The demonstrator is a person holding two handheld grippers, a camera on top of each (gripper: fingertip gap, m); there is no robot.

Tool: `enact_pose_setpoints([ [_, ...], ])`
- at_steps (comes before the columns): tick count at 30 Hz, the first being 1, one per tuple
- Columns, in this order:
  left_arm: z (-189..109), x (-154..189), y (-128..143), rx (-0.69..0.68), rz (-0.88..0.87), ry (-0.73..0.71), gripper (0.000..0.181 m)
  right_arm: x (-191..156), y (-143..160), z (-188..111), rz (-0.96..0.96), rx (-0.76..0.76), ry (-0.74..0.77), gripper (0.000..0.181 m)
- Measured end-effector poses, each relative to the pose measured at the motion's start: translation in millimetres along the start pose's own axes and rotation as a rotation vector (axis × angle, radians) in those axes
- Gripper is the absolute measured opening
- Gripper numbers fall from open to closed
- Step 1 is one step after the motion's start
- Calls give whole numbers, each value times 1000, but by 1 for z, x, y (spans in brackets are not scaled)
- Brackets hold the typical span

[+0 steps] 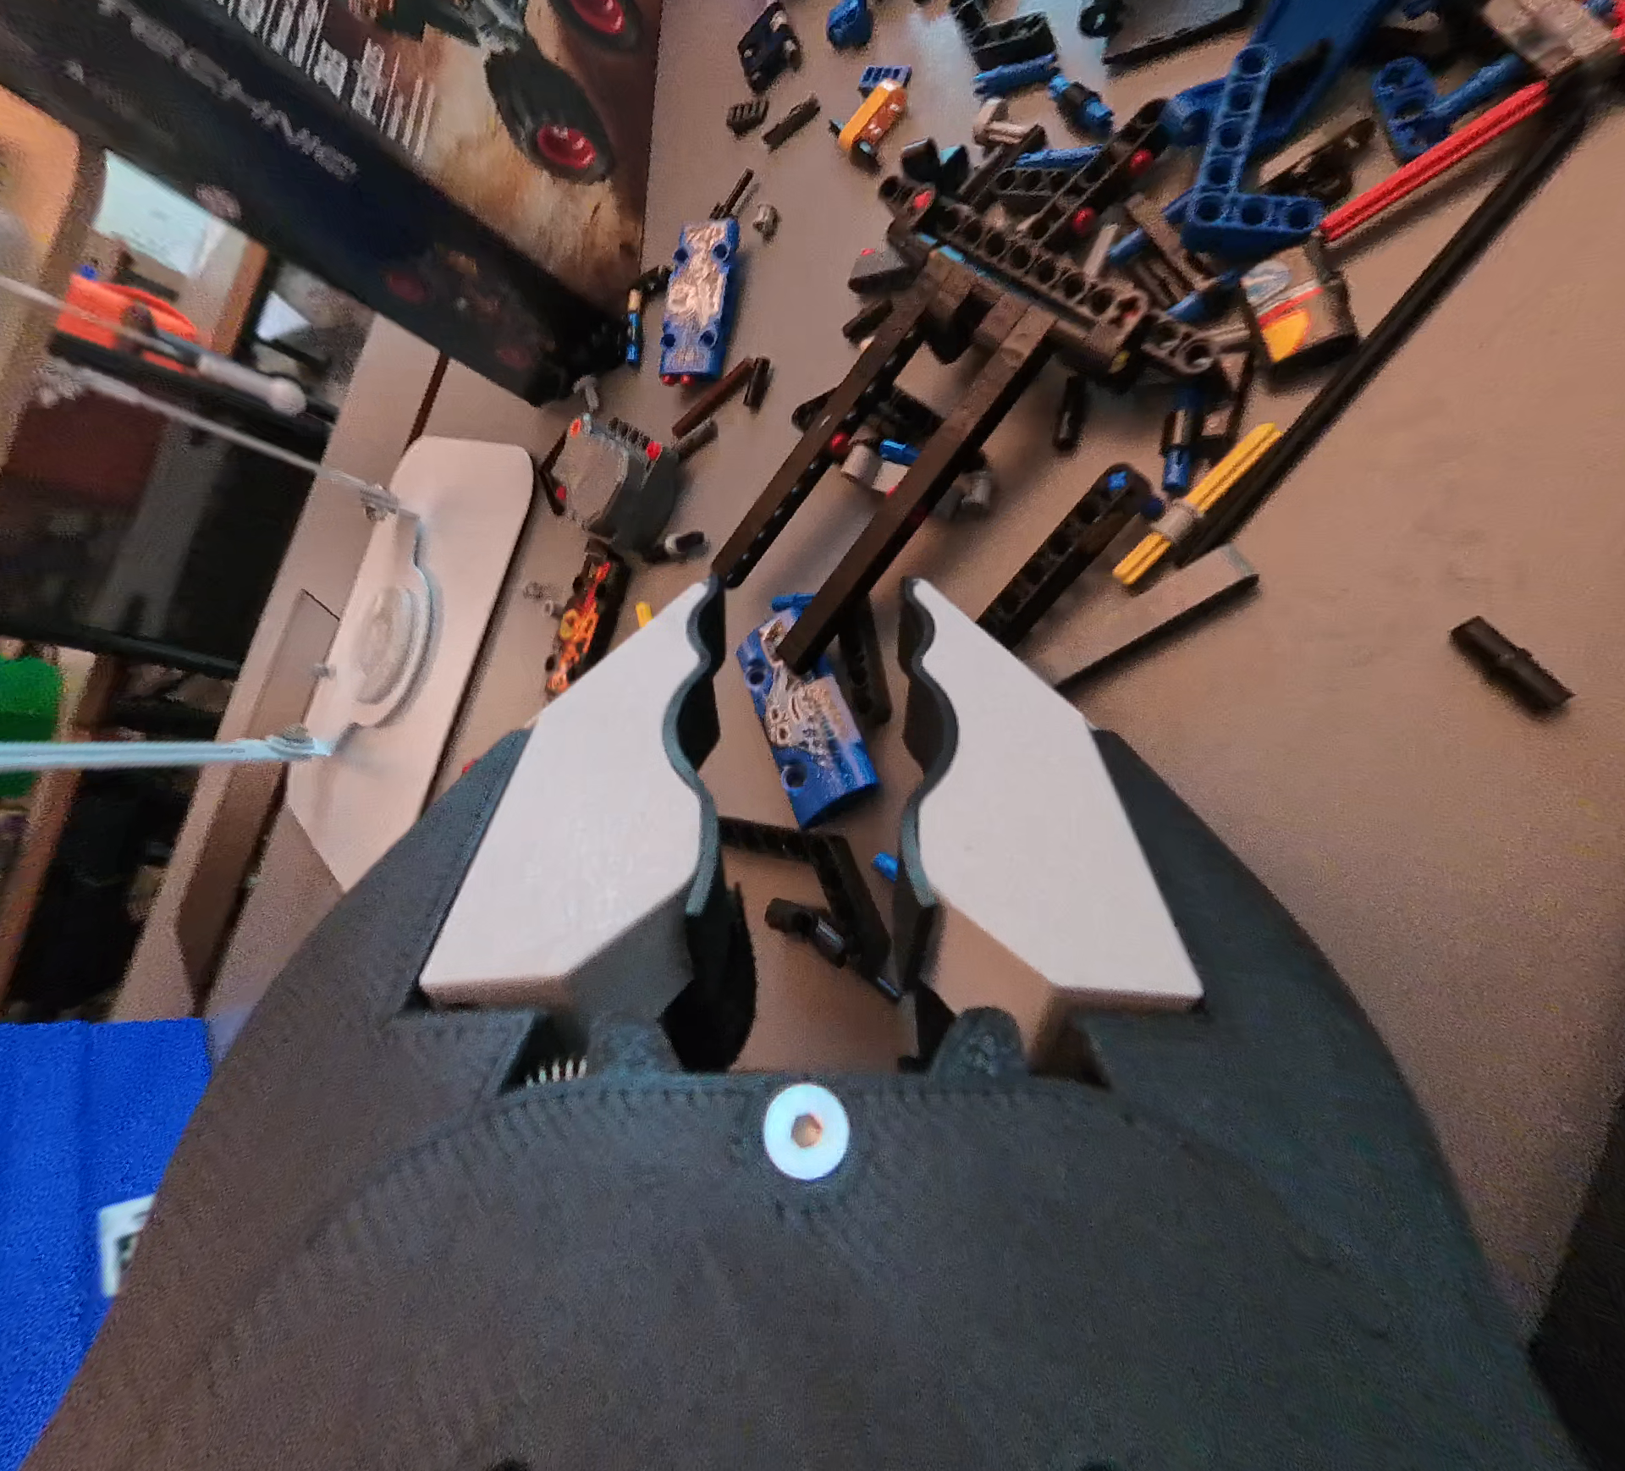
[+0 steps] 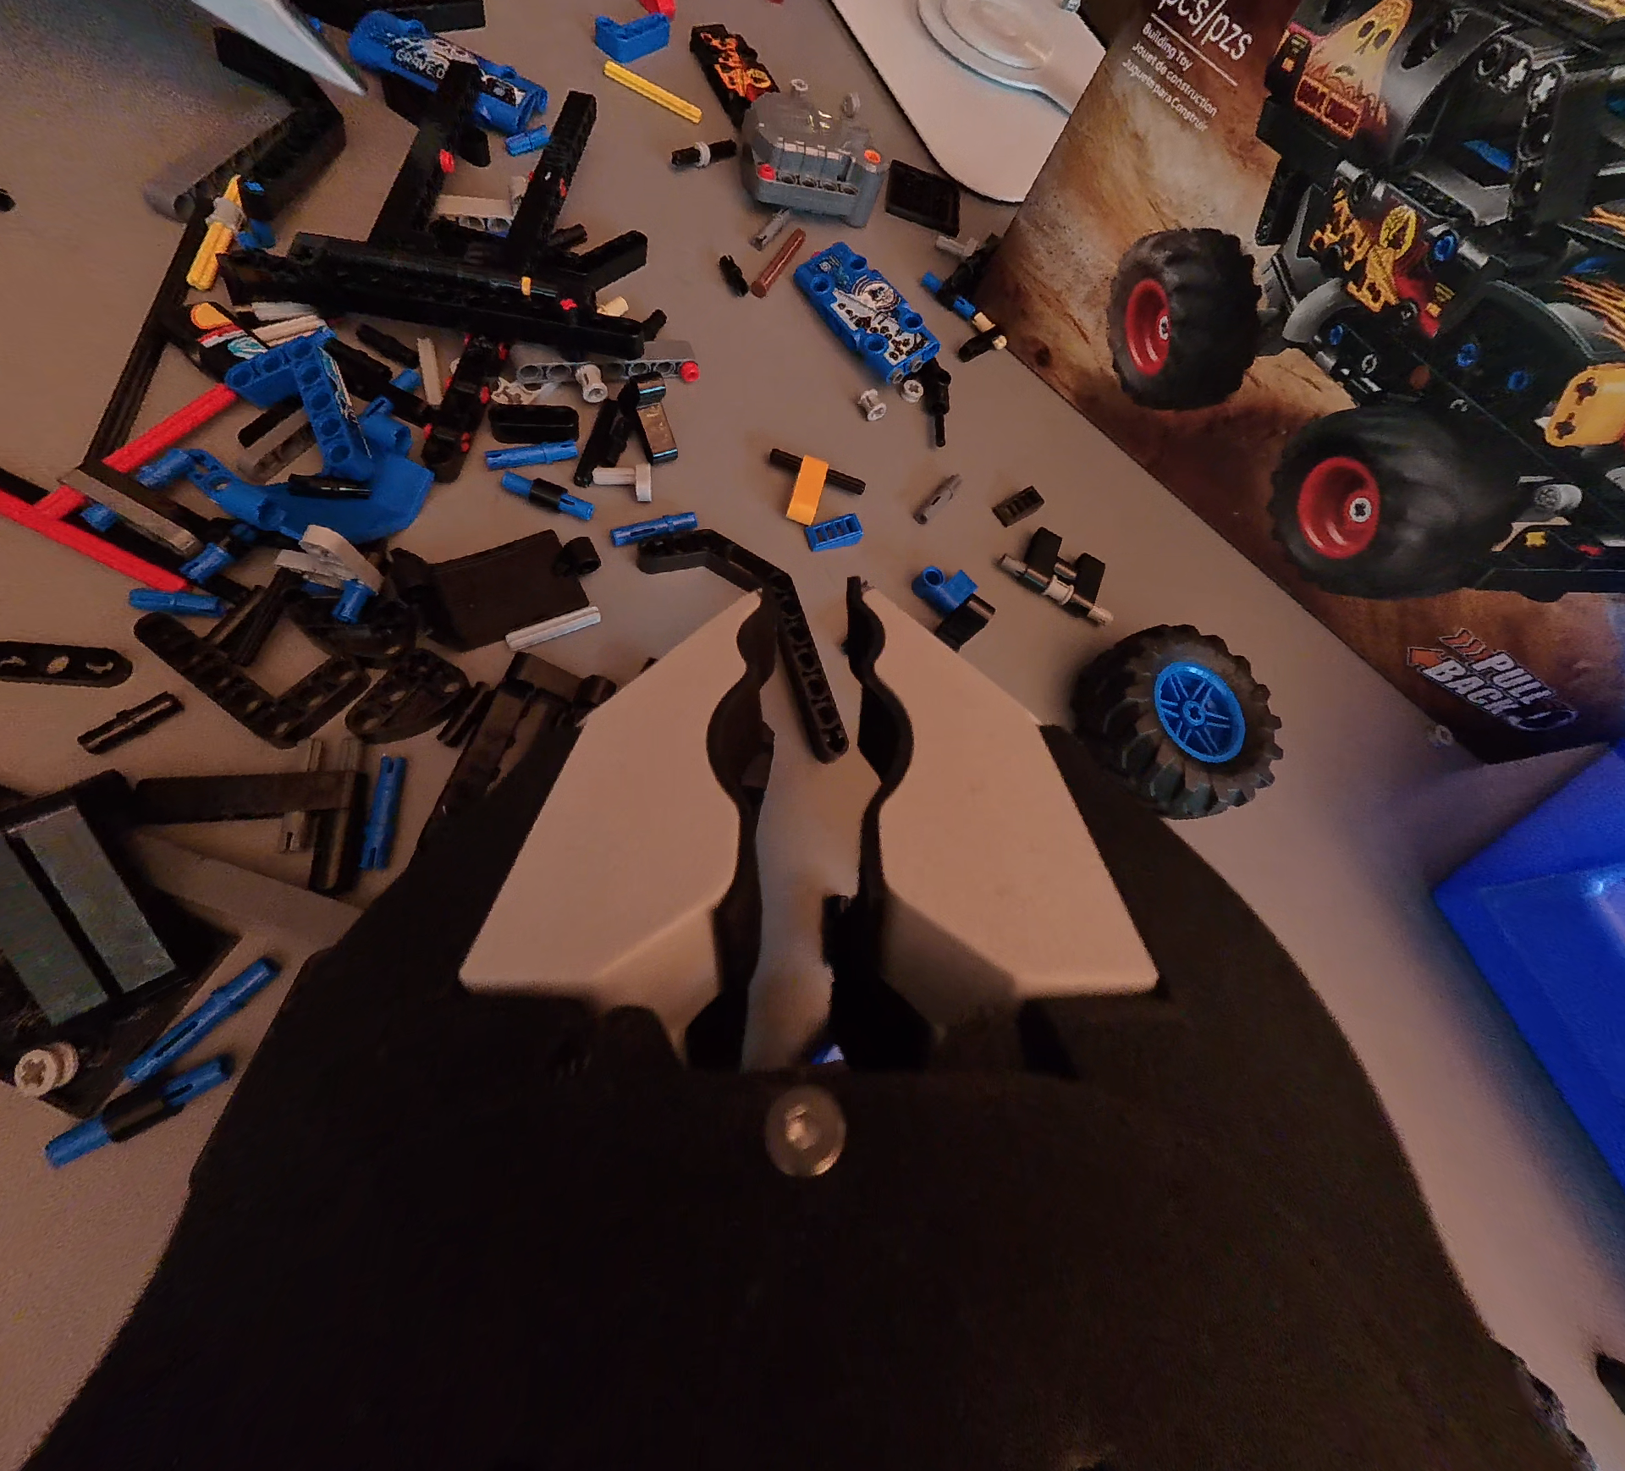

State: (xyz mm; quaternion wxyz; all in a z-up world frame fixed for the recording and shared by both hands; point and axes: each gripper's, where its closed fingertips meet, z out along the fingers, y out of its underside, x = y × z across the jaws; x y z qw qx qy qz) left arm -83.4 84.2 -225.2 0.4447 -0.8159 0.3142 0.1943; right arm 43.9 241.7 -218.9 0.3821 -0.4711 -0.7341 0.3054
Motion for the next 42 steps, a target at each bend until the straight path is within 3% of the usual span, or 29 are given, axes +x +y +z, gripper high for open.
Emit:
enact_pose_setpoints([
  [3, 5, -4, 4, 0, -34, 29, 44, -1, -2, 0, -17, -2, 8, 14],
  [8, 28, 4, -6, -48, 94, 163, 66, -7, -5, 3, -47, 0, 1, 16],
  [12, 37, 12, -10, -88, 94, 329, 62, -9, -7, 2, -50, 5, -1, 15],
  [16, 40, 22, -10, -113, 18, 460, 44, -13, -7, 4, -63, -2, -8, 15],
  [19, 42, 20, -10, -94, 60, 423, 36, -14, -7, 5, -67, -4, -13, 15],
  [20, 41, 18, -11, -83, 94, 398, 8, -14, -7, 5, -66, -4, -13, 15],
  [26, 35, 15, -15, -41, 86, 363, 9, -16, -10, 3, -68, 26, -24, 15],
  [35, -13, -39, -8, 76, -45, 242, 6, -12, -8, 3, -26, 39, -32, 15],
  [42, -60, -68, 24, 62, -78, 108, 4, -13, -7, 4, -22, 35, -38, 15],
])
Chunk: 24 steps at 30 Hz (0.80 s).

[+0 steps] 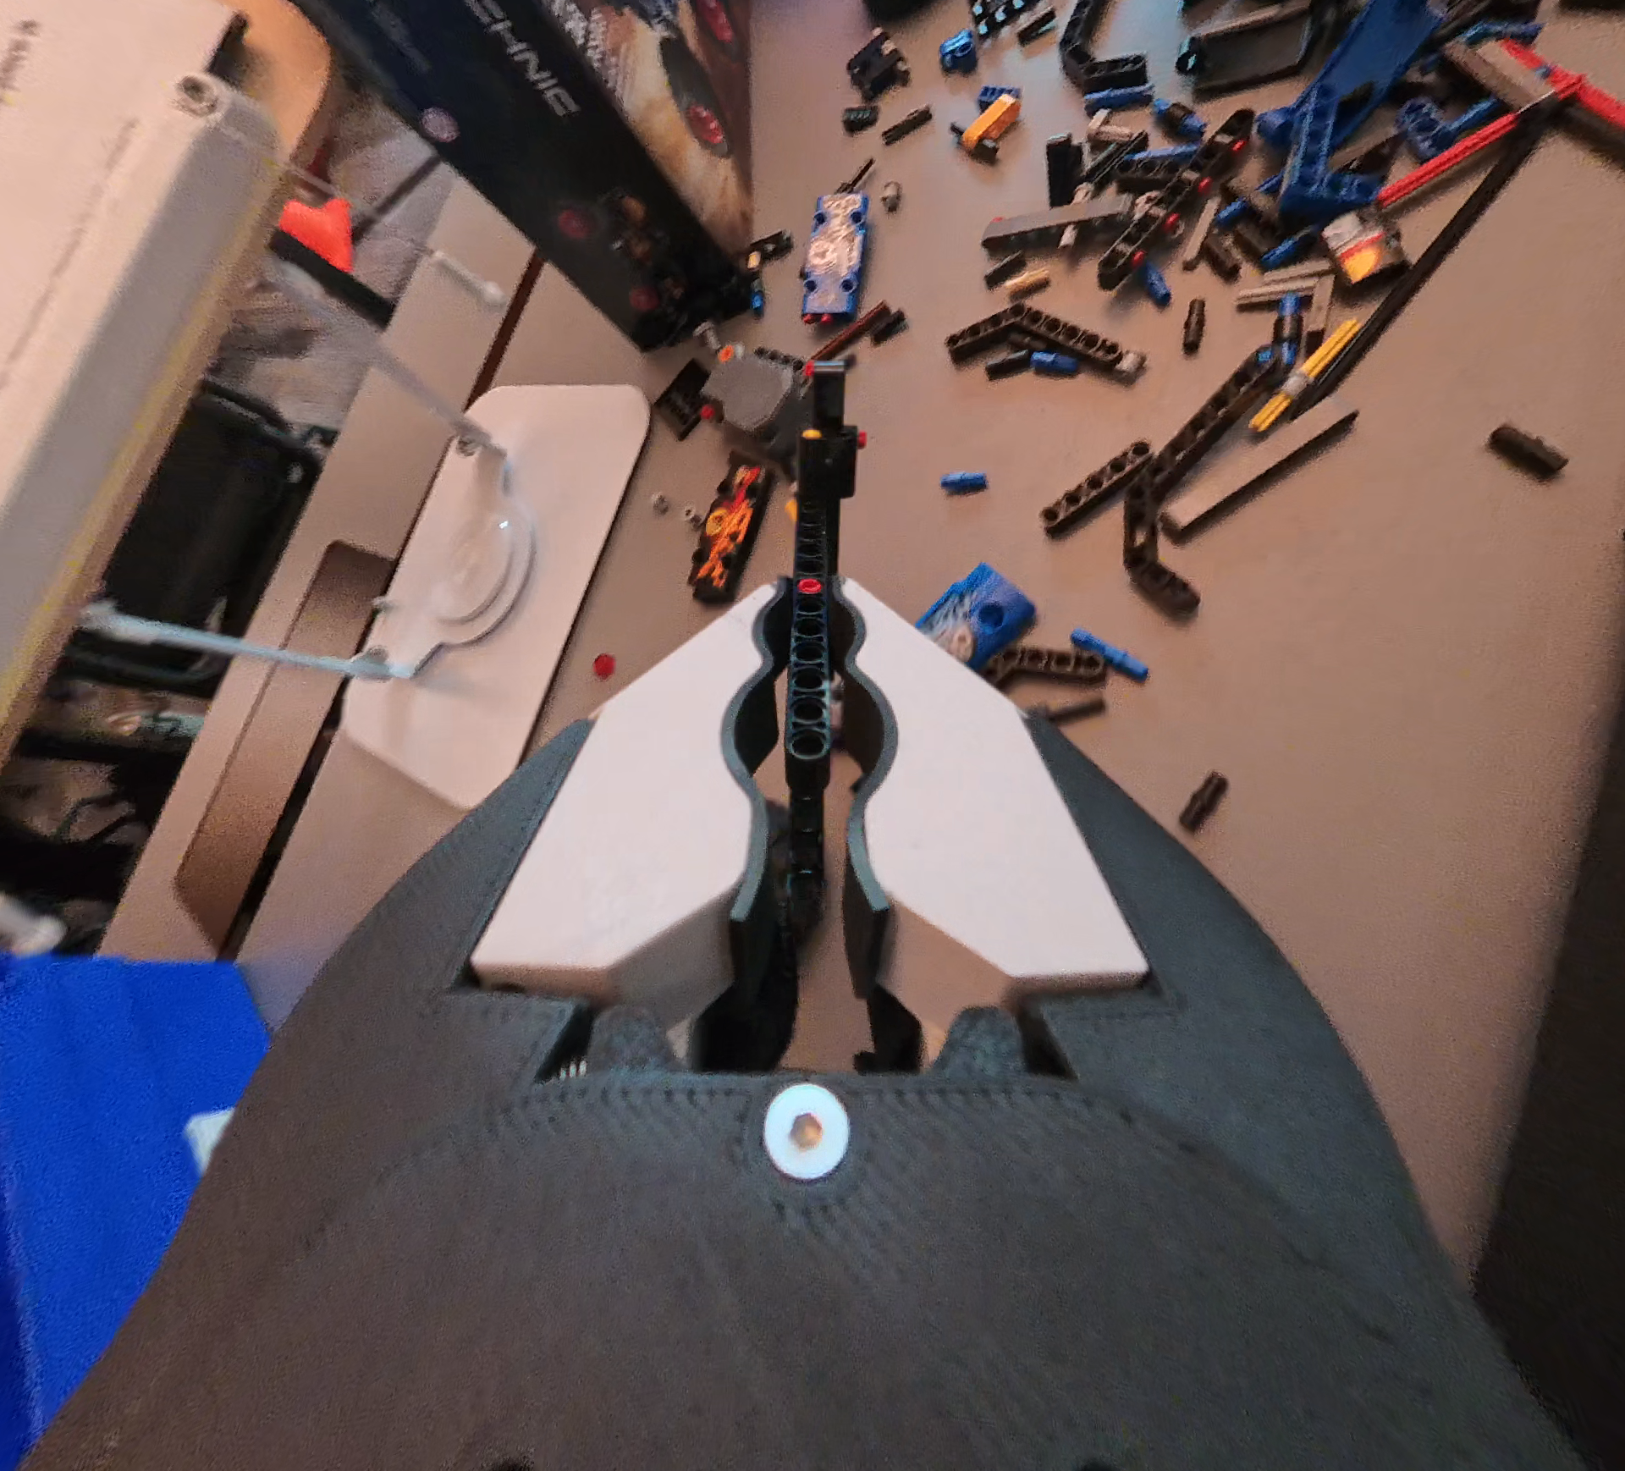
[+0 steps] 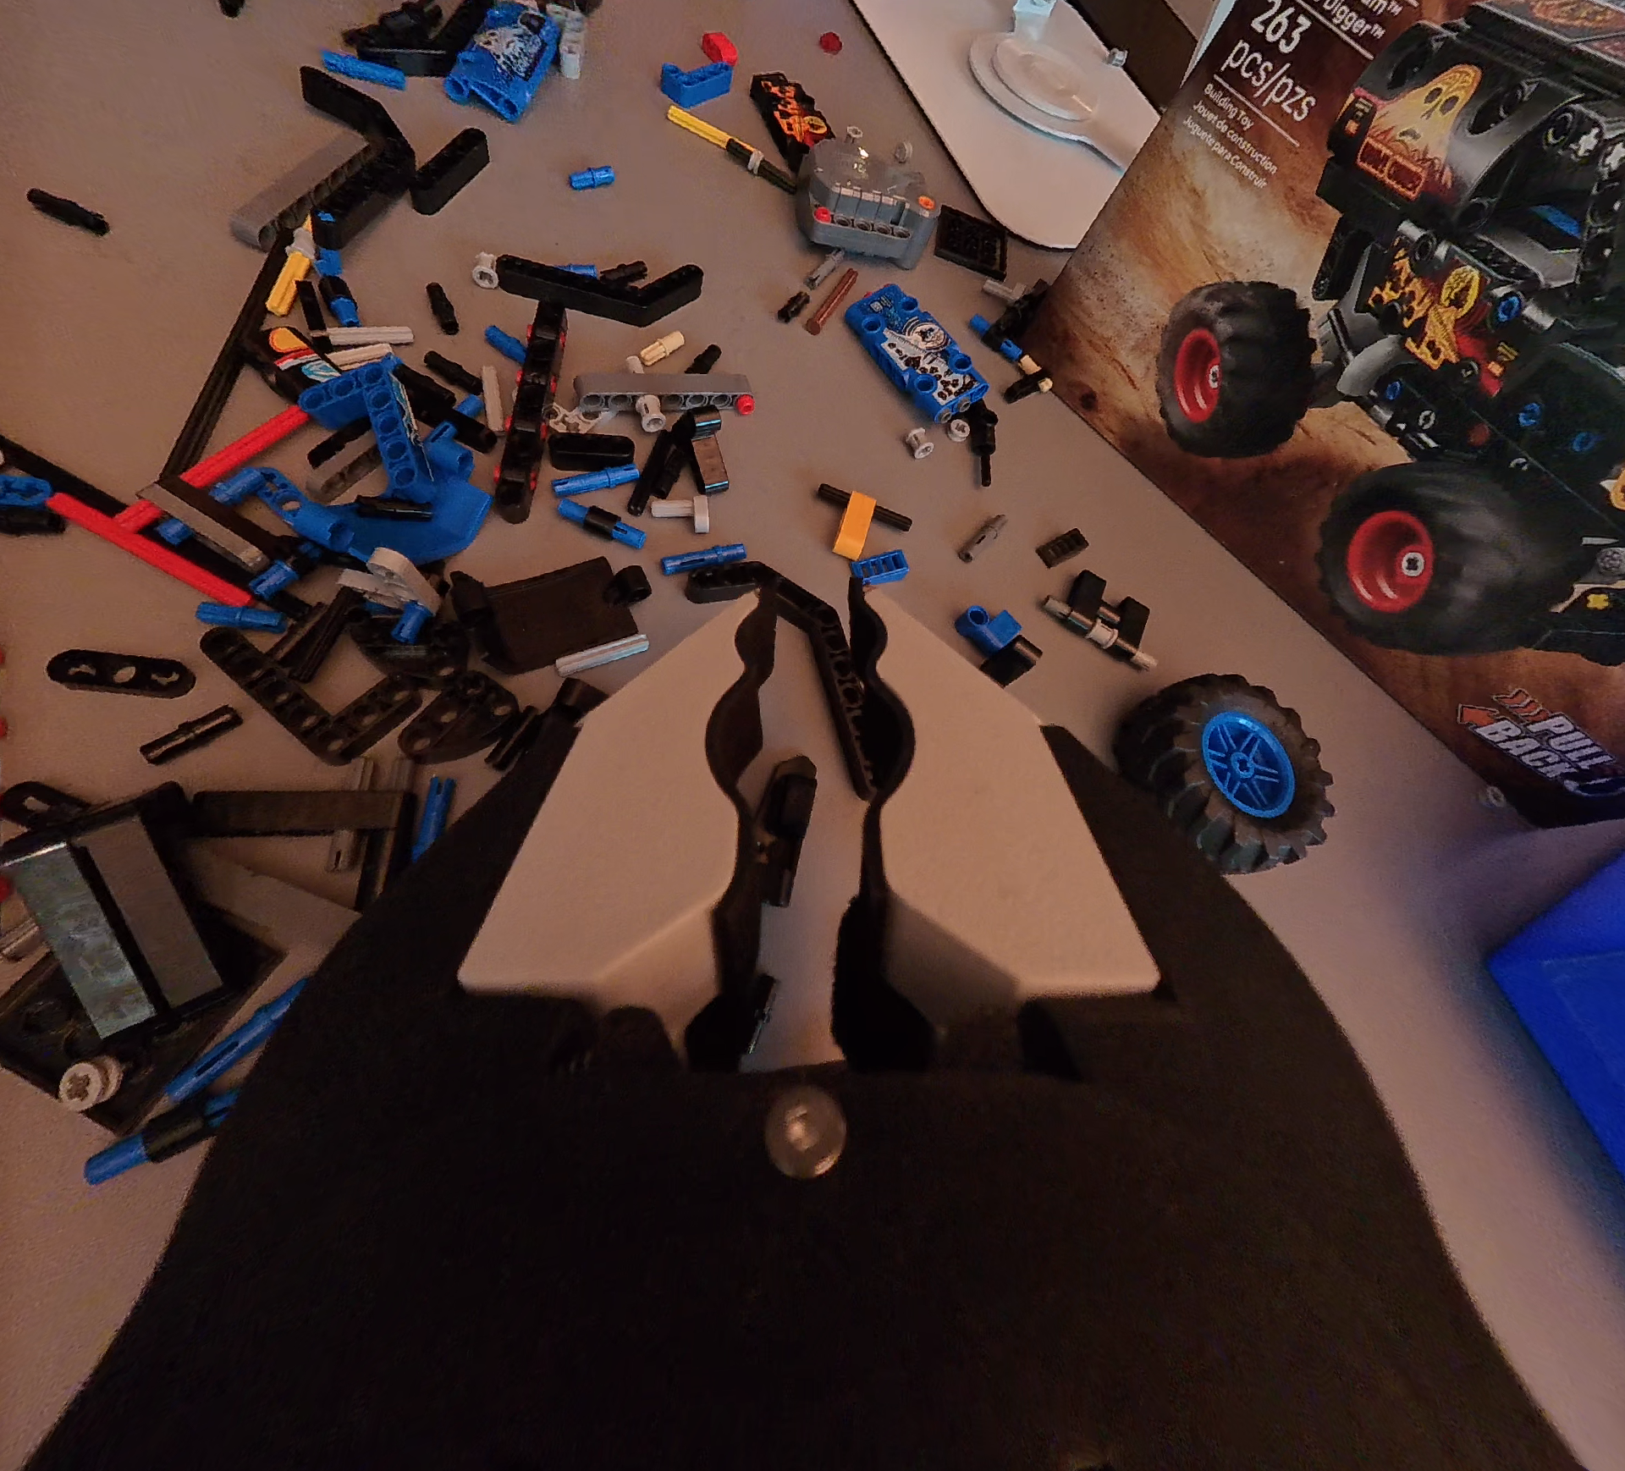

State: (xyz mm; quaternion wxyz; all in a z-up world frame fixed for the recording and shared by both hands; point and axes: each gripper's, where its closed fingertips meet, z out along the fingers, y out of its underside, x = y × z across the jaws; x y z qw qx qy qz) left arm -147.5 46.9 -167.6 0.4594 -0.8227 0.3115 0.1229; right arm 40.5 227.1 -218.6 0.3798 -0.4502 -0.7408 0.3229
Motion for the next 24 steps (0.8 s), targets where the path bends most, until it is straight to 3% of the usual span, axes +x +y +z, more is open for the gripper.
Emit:
enact_pose_setpoints([
  [7, -36, -8, 42, 0, -152, -81, 4, -1, -1, 1, 22, 14, -23, 16],
  [12, -44, 12, 60, -55, -28, -118, 5, -2, 0, 3, 19, 7, -29, 17],
  [15, -41, 29, 82, -167, 22, -78, 7, -1, 0, 3, 26, 9, -26, 17],
  [19, -42, 36, 101, -211, -20, -47, 33, 2, -5, -1, 43, 40, -20, 19],
  [24, -57, 9, 88, -120, -106, -79, 45, 9, -8, -6, 63, 60, 3, 25],
])
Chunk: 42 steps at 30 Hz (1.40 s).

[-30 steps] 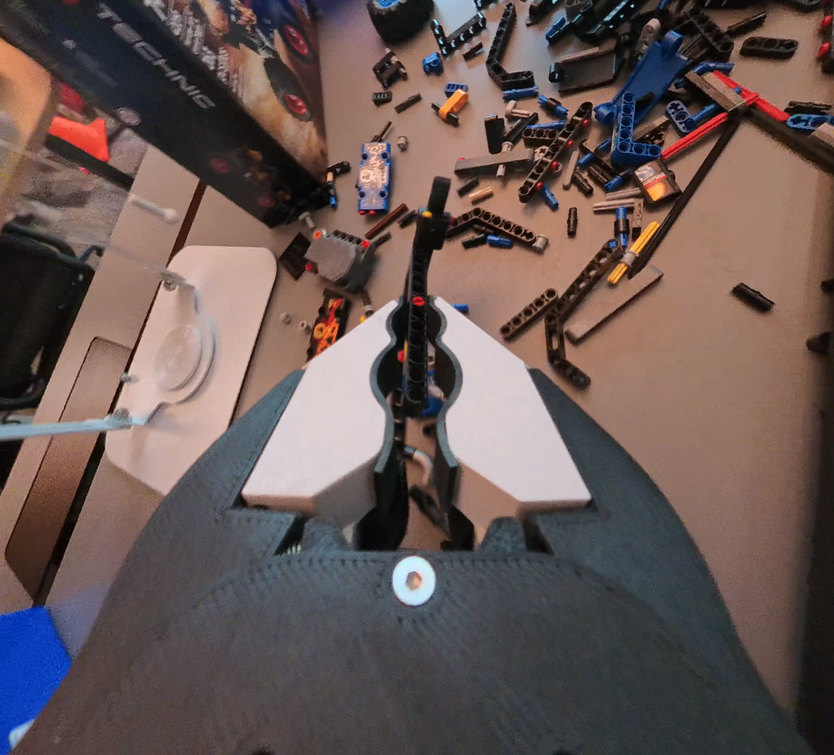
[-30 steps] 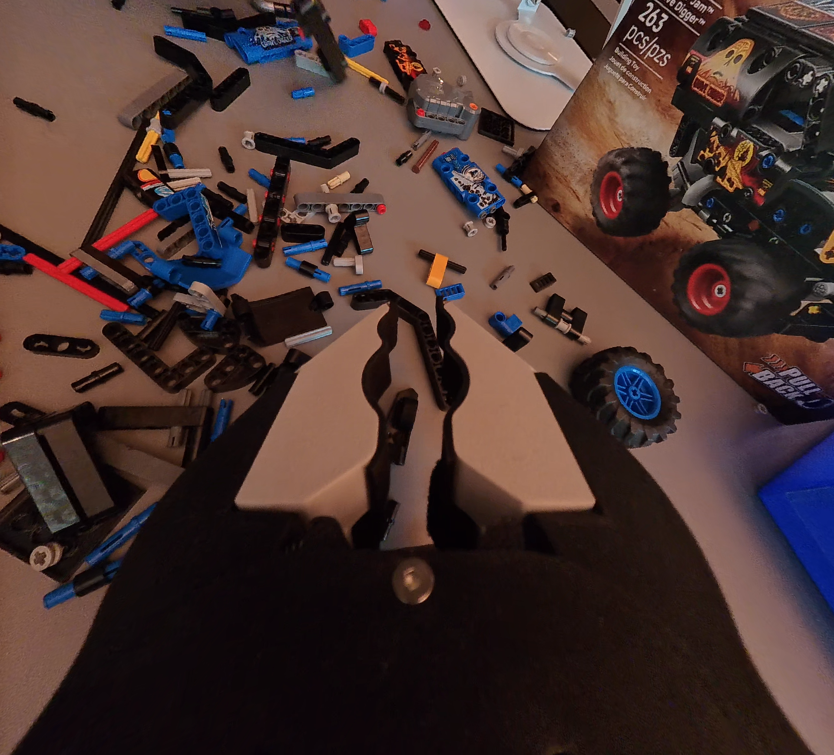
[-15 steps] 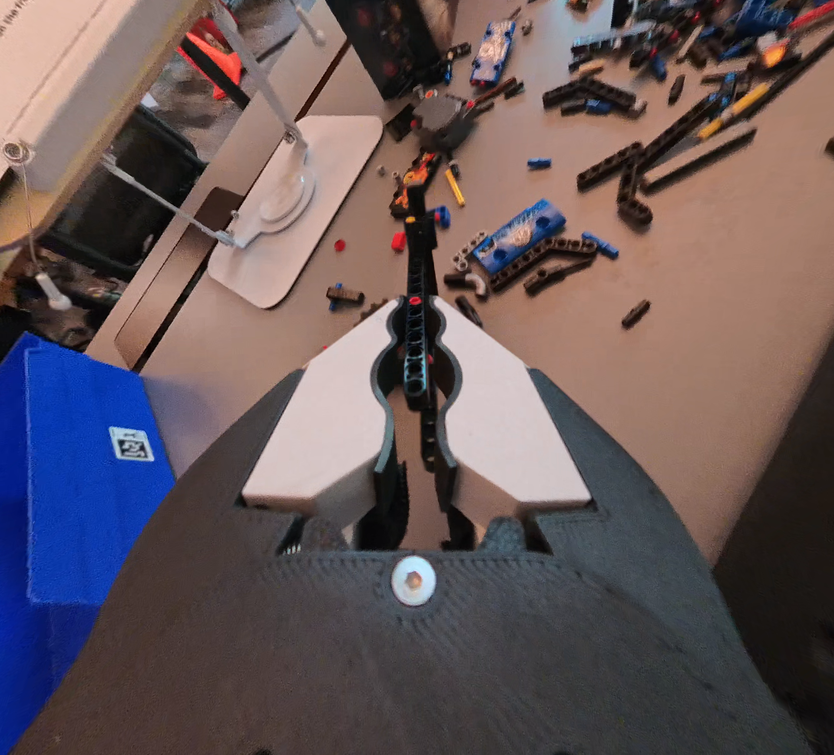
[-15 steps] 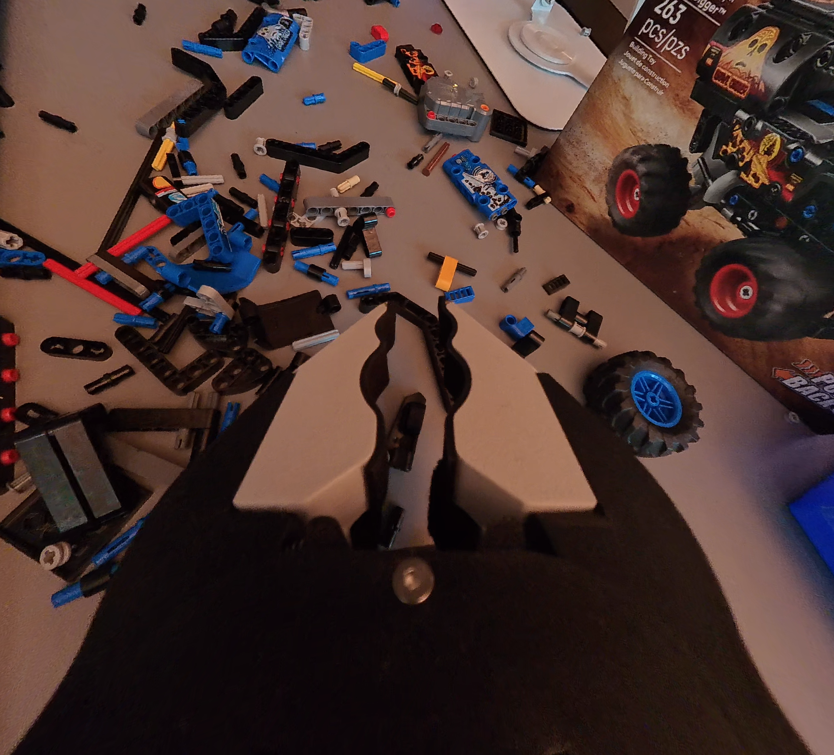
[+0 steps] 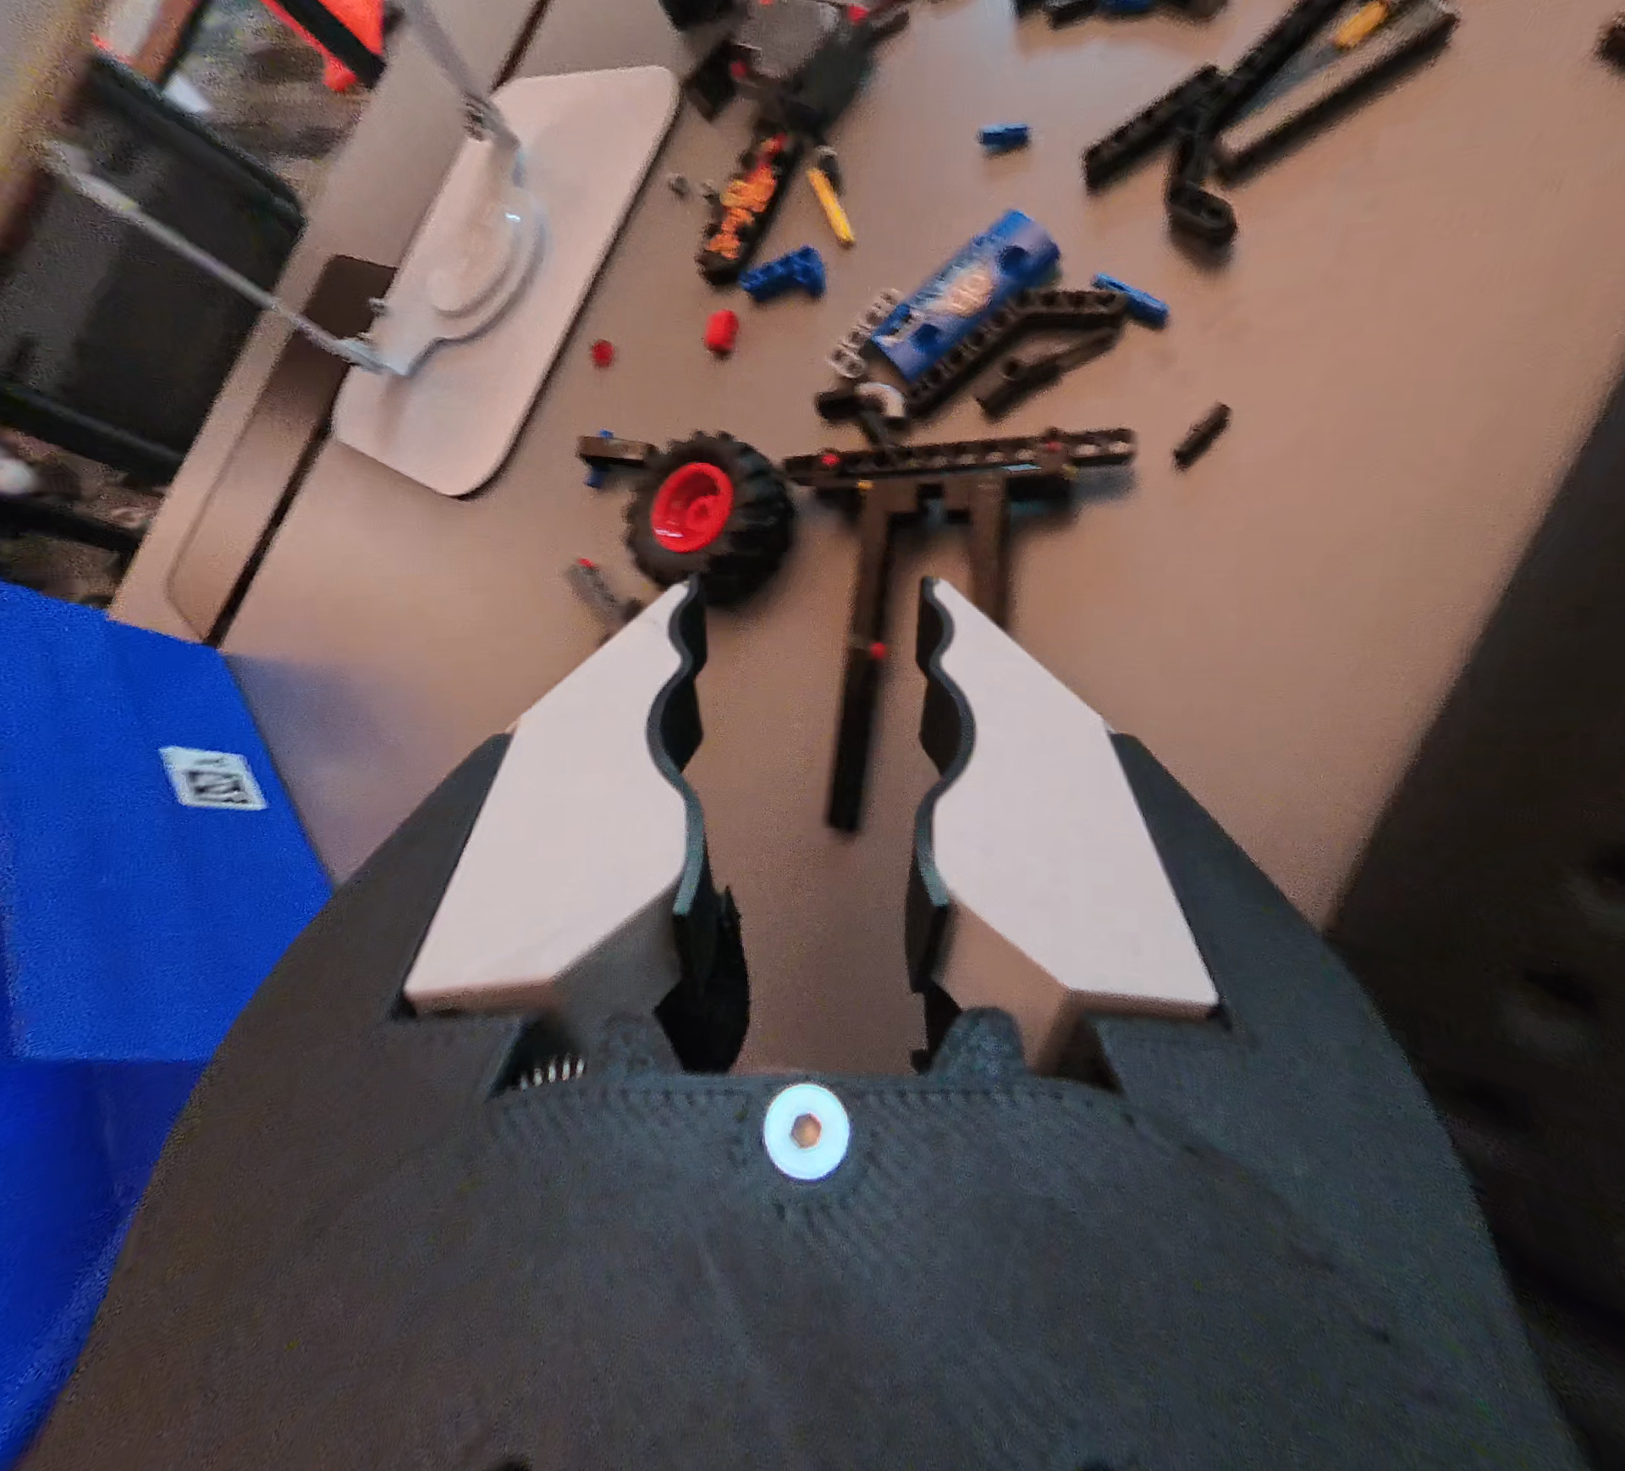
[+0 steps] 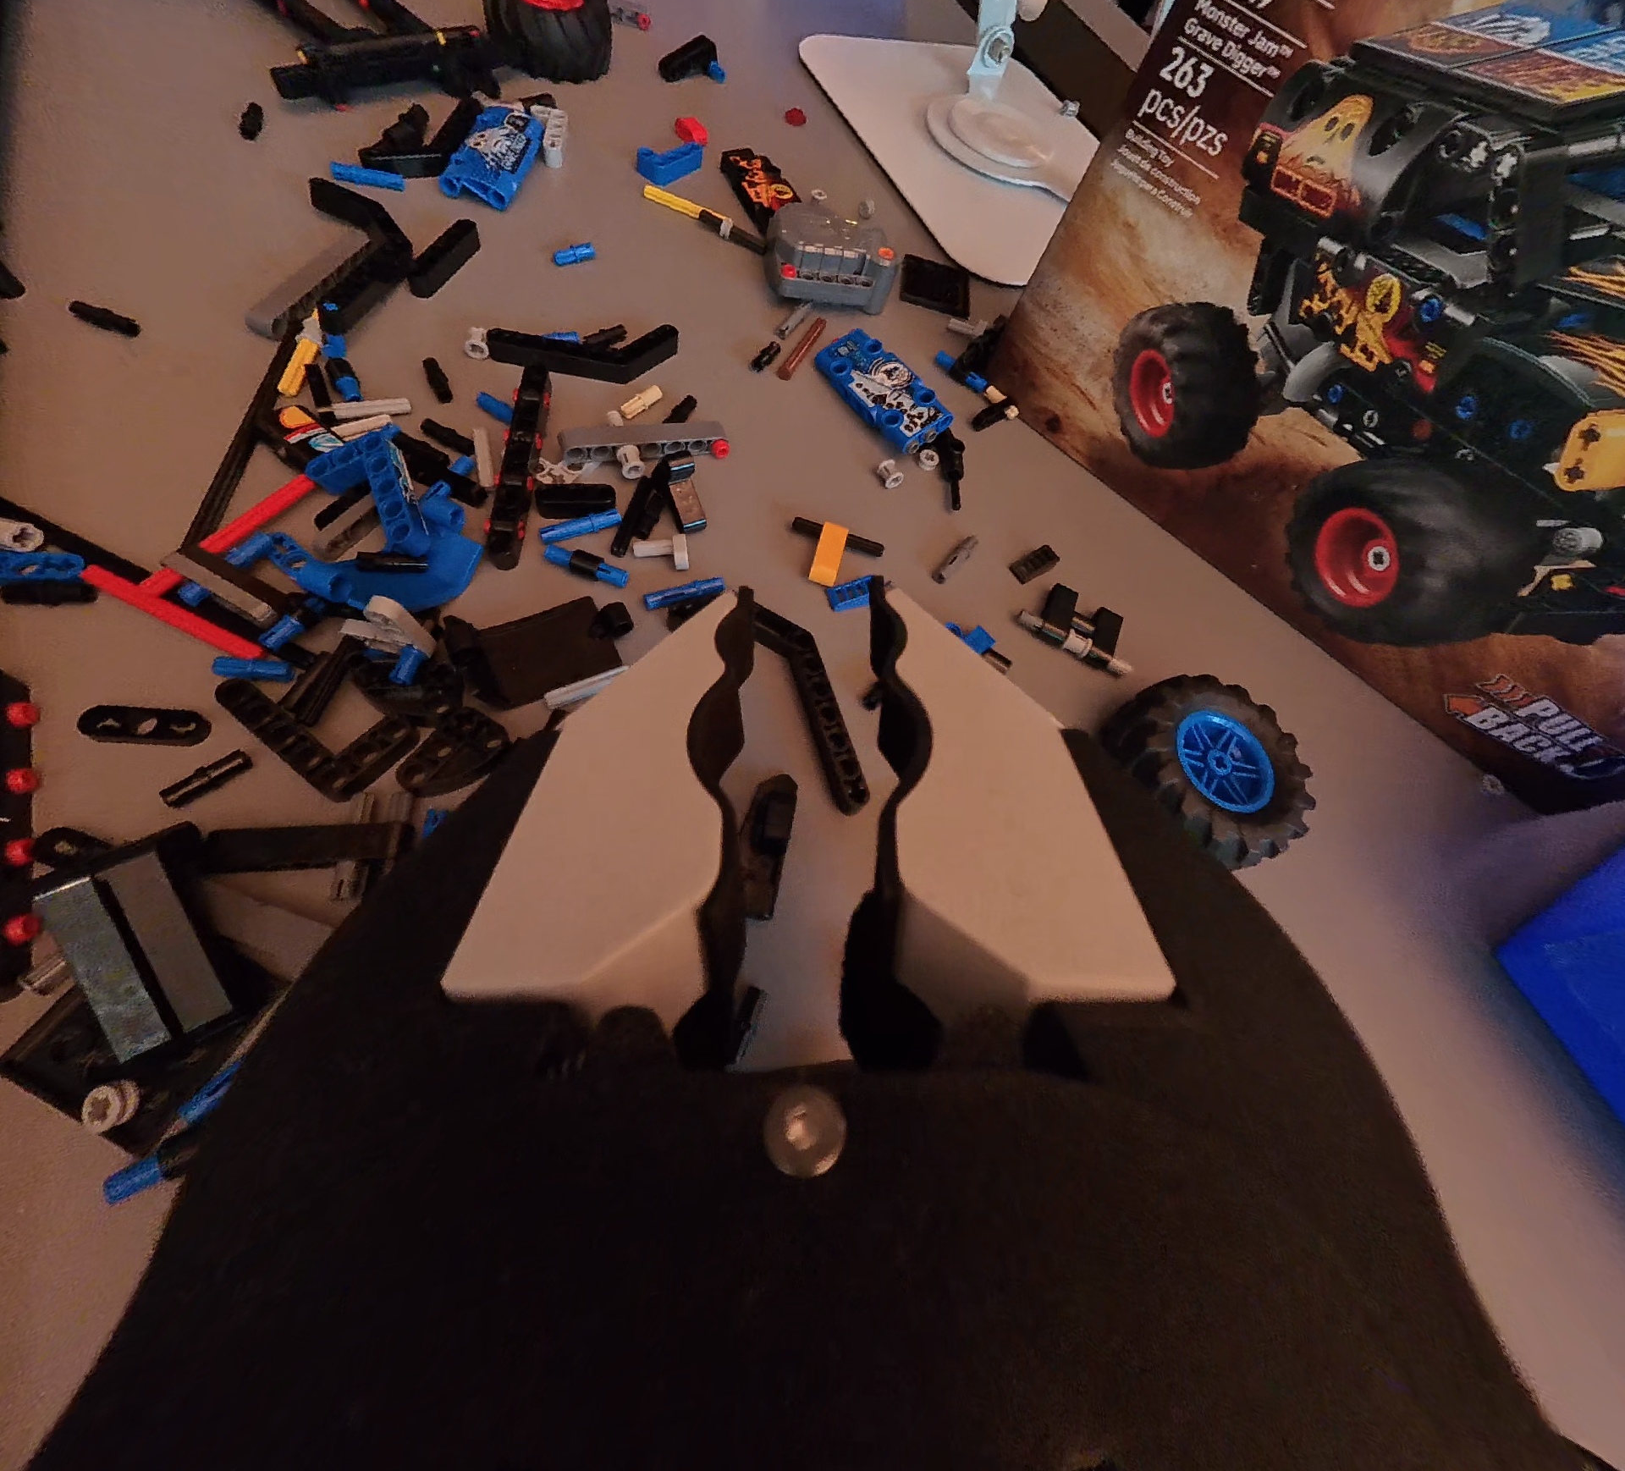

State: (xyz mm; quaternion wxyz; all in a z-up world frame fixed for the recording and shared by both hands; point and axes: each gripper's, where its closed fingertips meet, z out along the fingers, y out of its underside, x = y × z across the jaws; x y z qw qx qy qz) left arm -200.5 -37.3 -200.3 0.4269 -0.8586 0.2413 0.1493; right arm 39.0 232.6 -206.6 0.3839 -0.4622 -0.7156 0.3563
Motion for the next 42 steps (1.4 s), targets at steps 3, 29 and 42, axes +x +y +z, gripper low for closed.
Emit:
enact_pose_setpoints([
  [3, 6, -29, -2, -41, -30, -37, 54, 3, 2, -1, 11, -4, 8, 25],
  [29, 152, -23, -74, -81, -16, 381, 58, 8, 2, -11, 4, 9, 36, 22],
  [42, 174, -6, -67, -146, 25, 390, 21, 5, -2, -8, -23, 1, 39, 22],
])
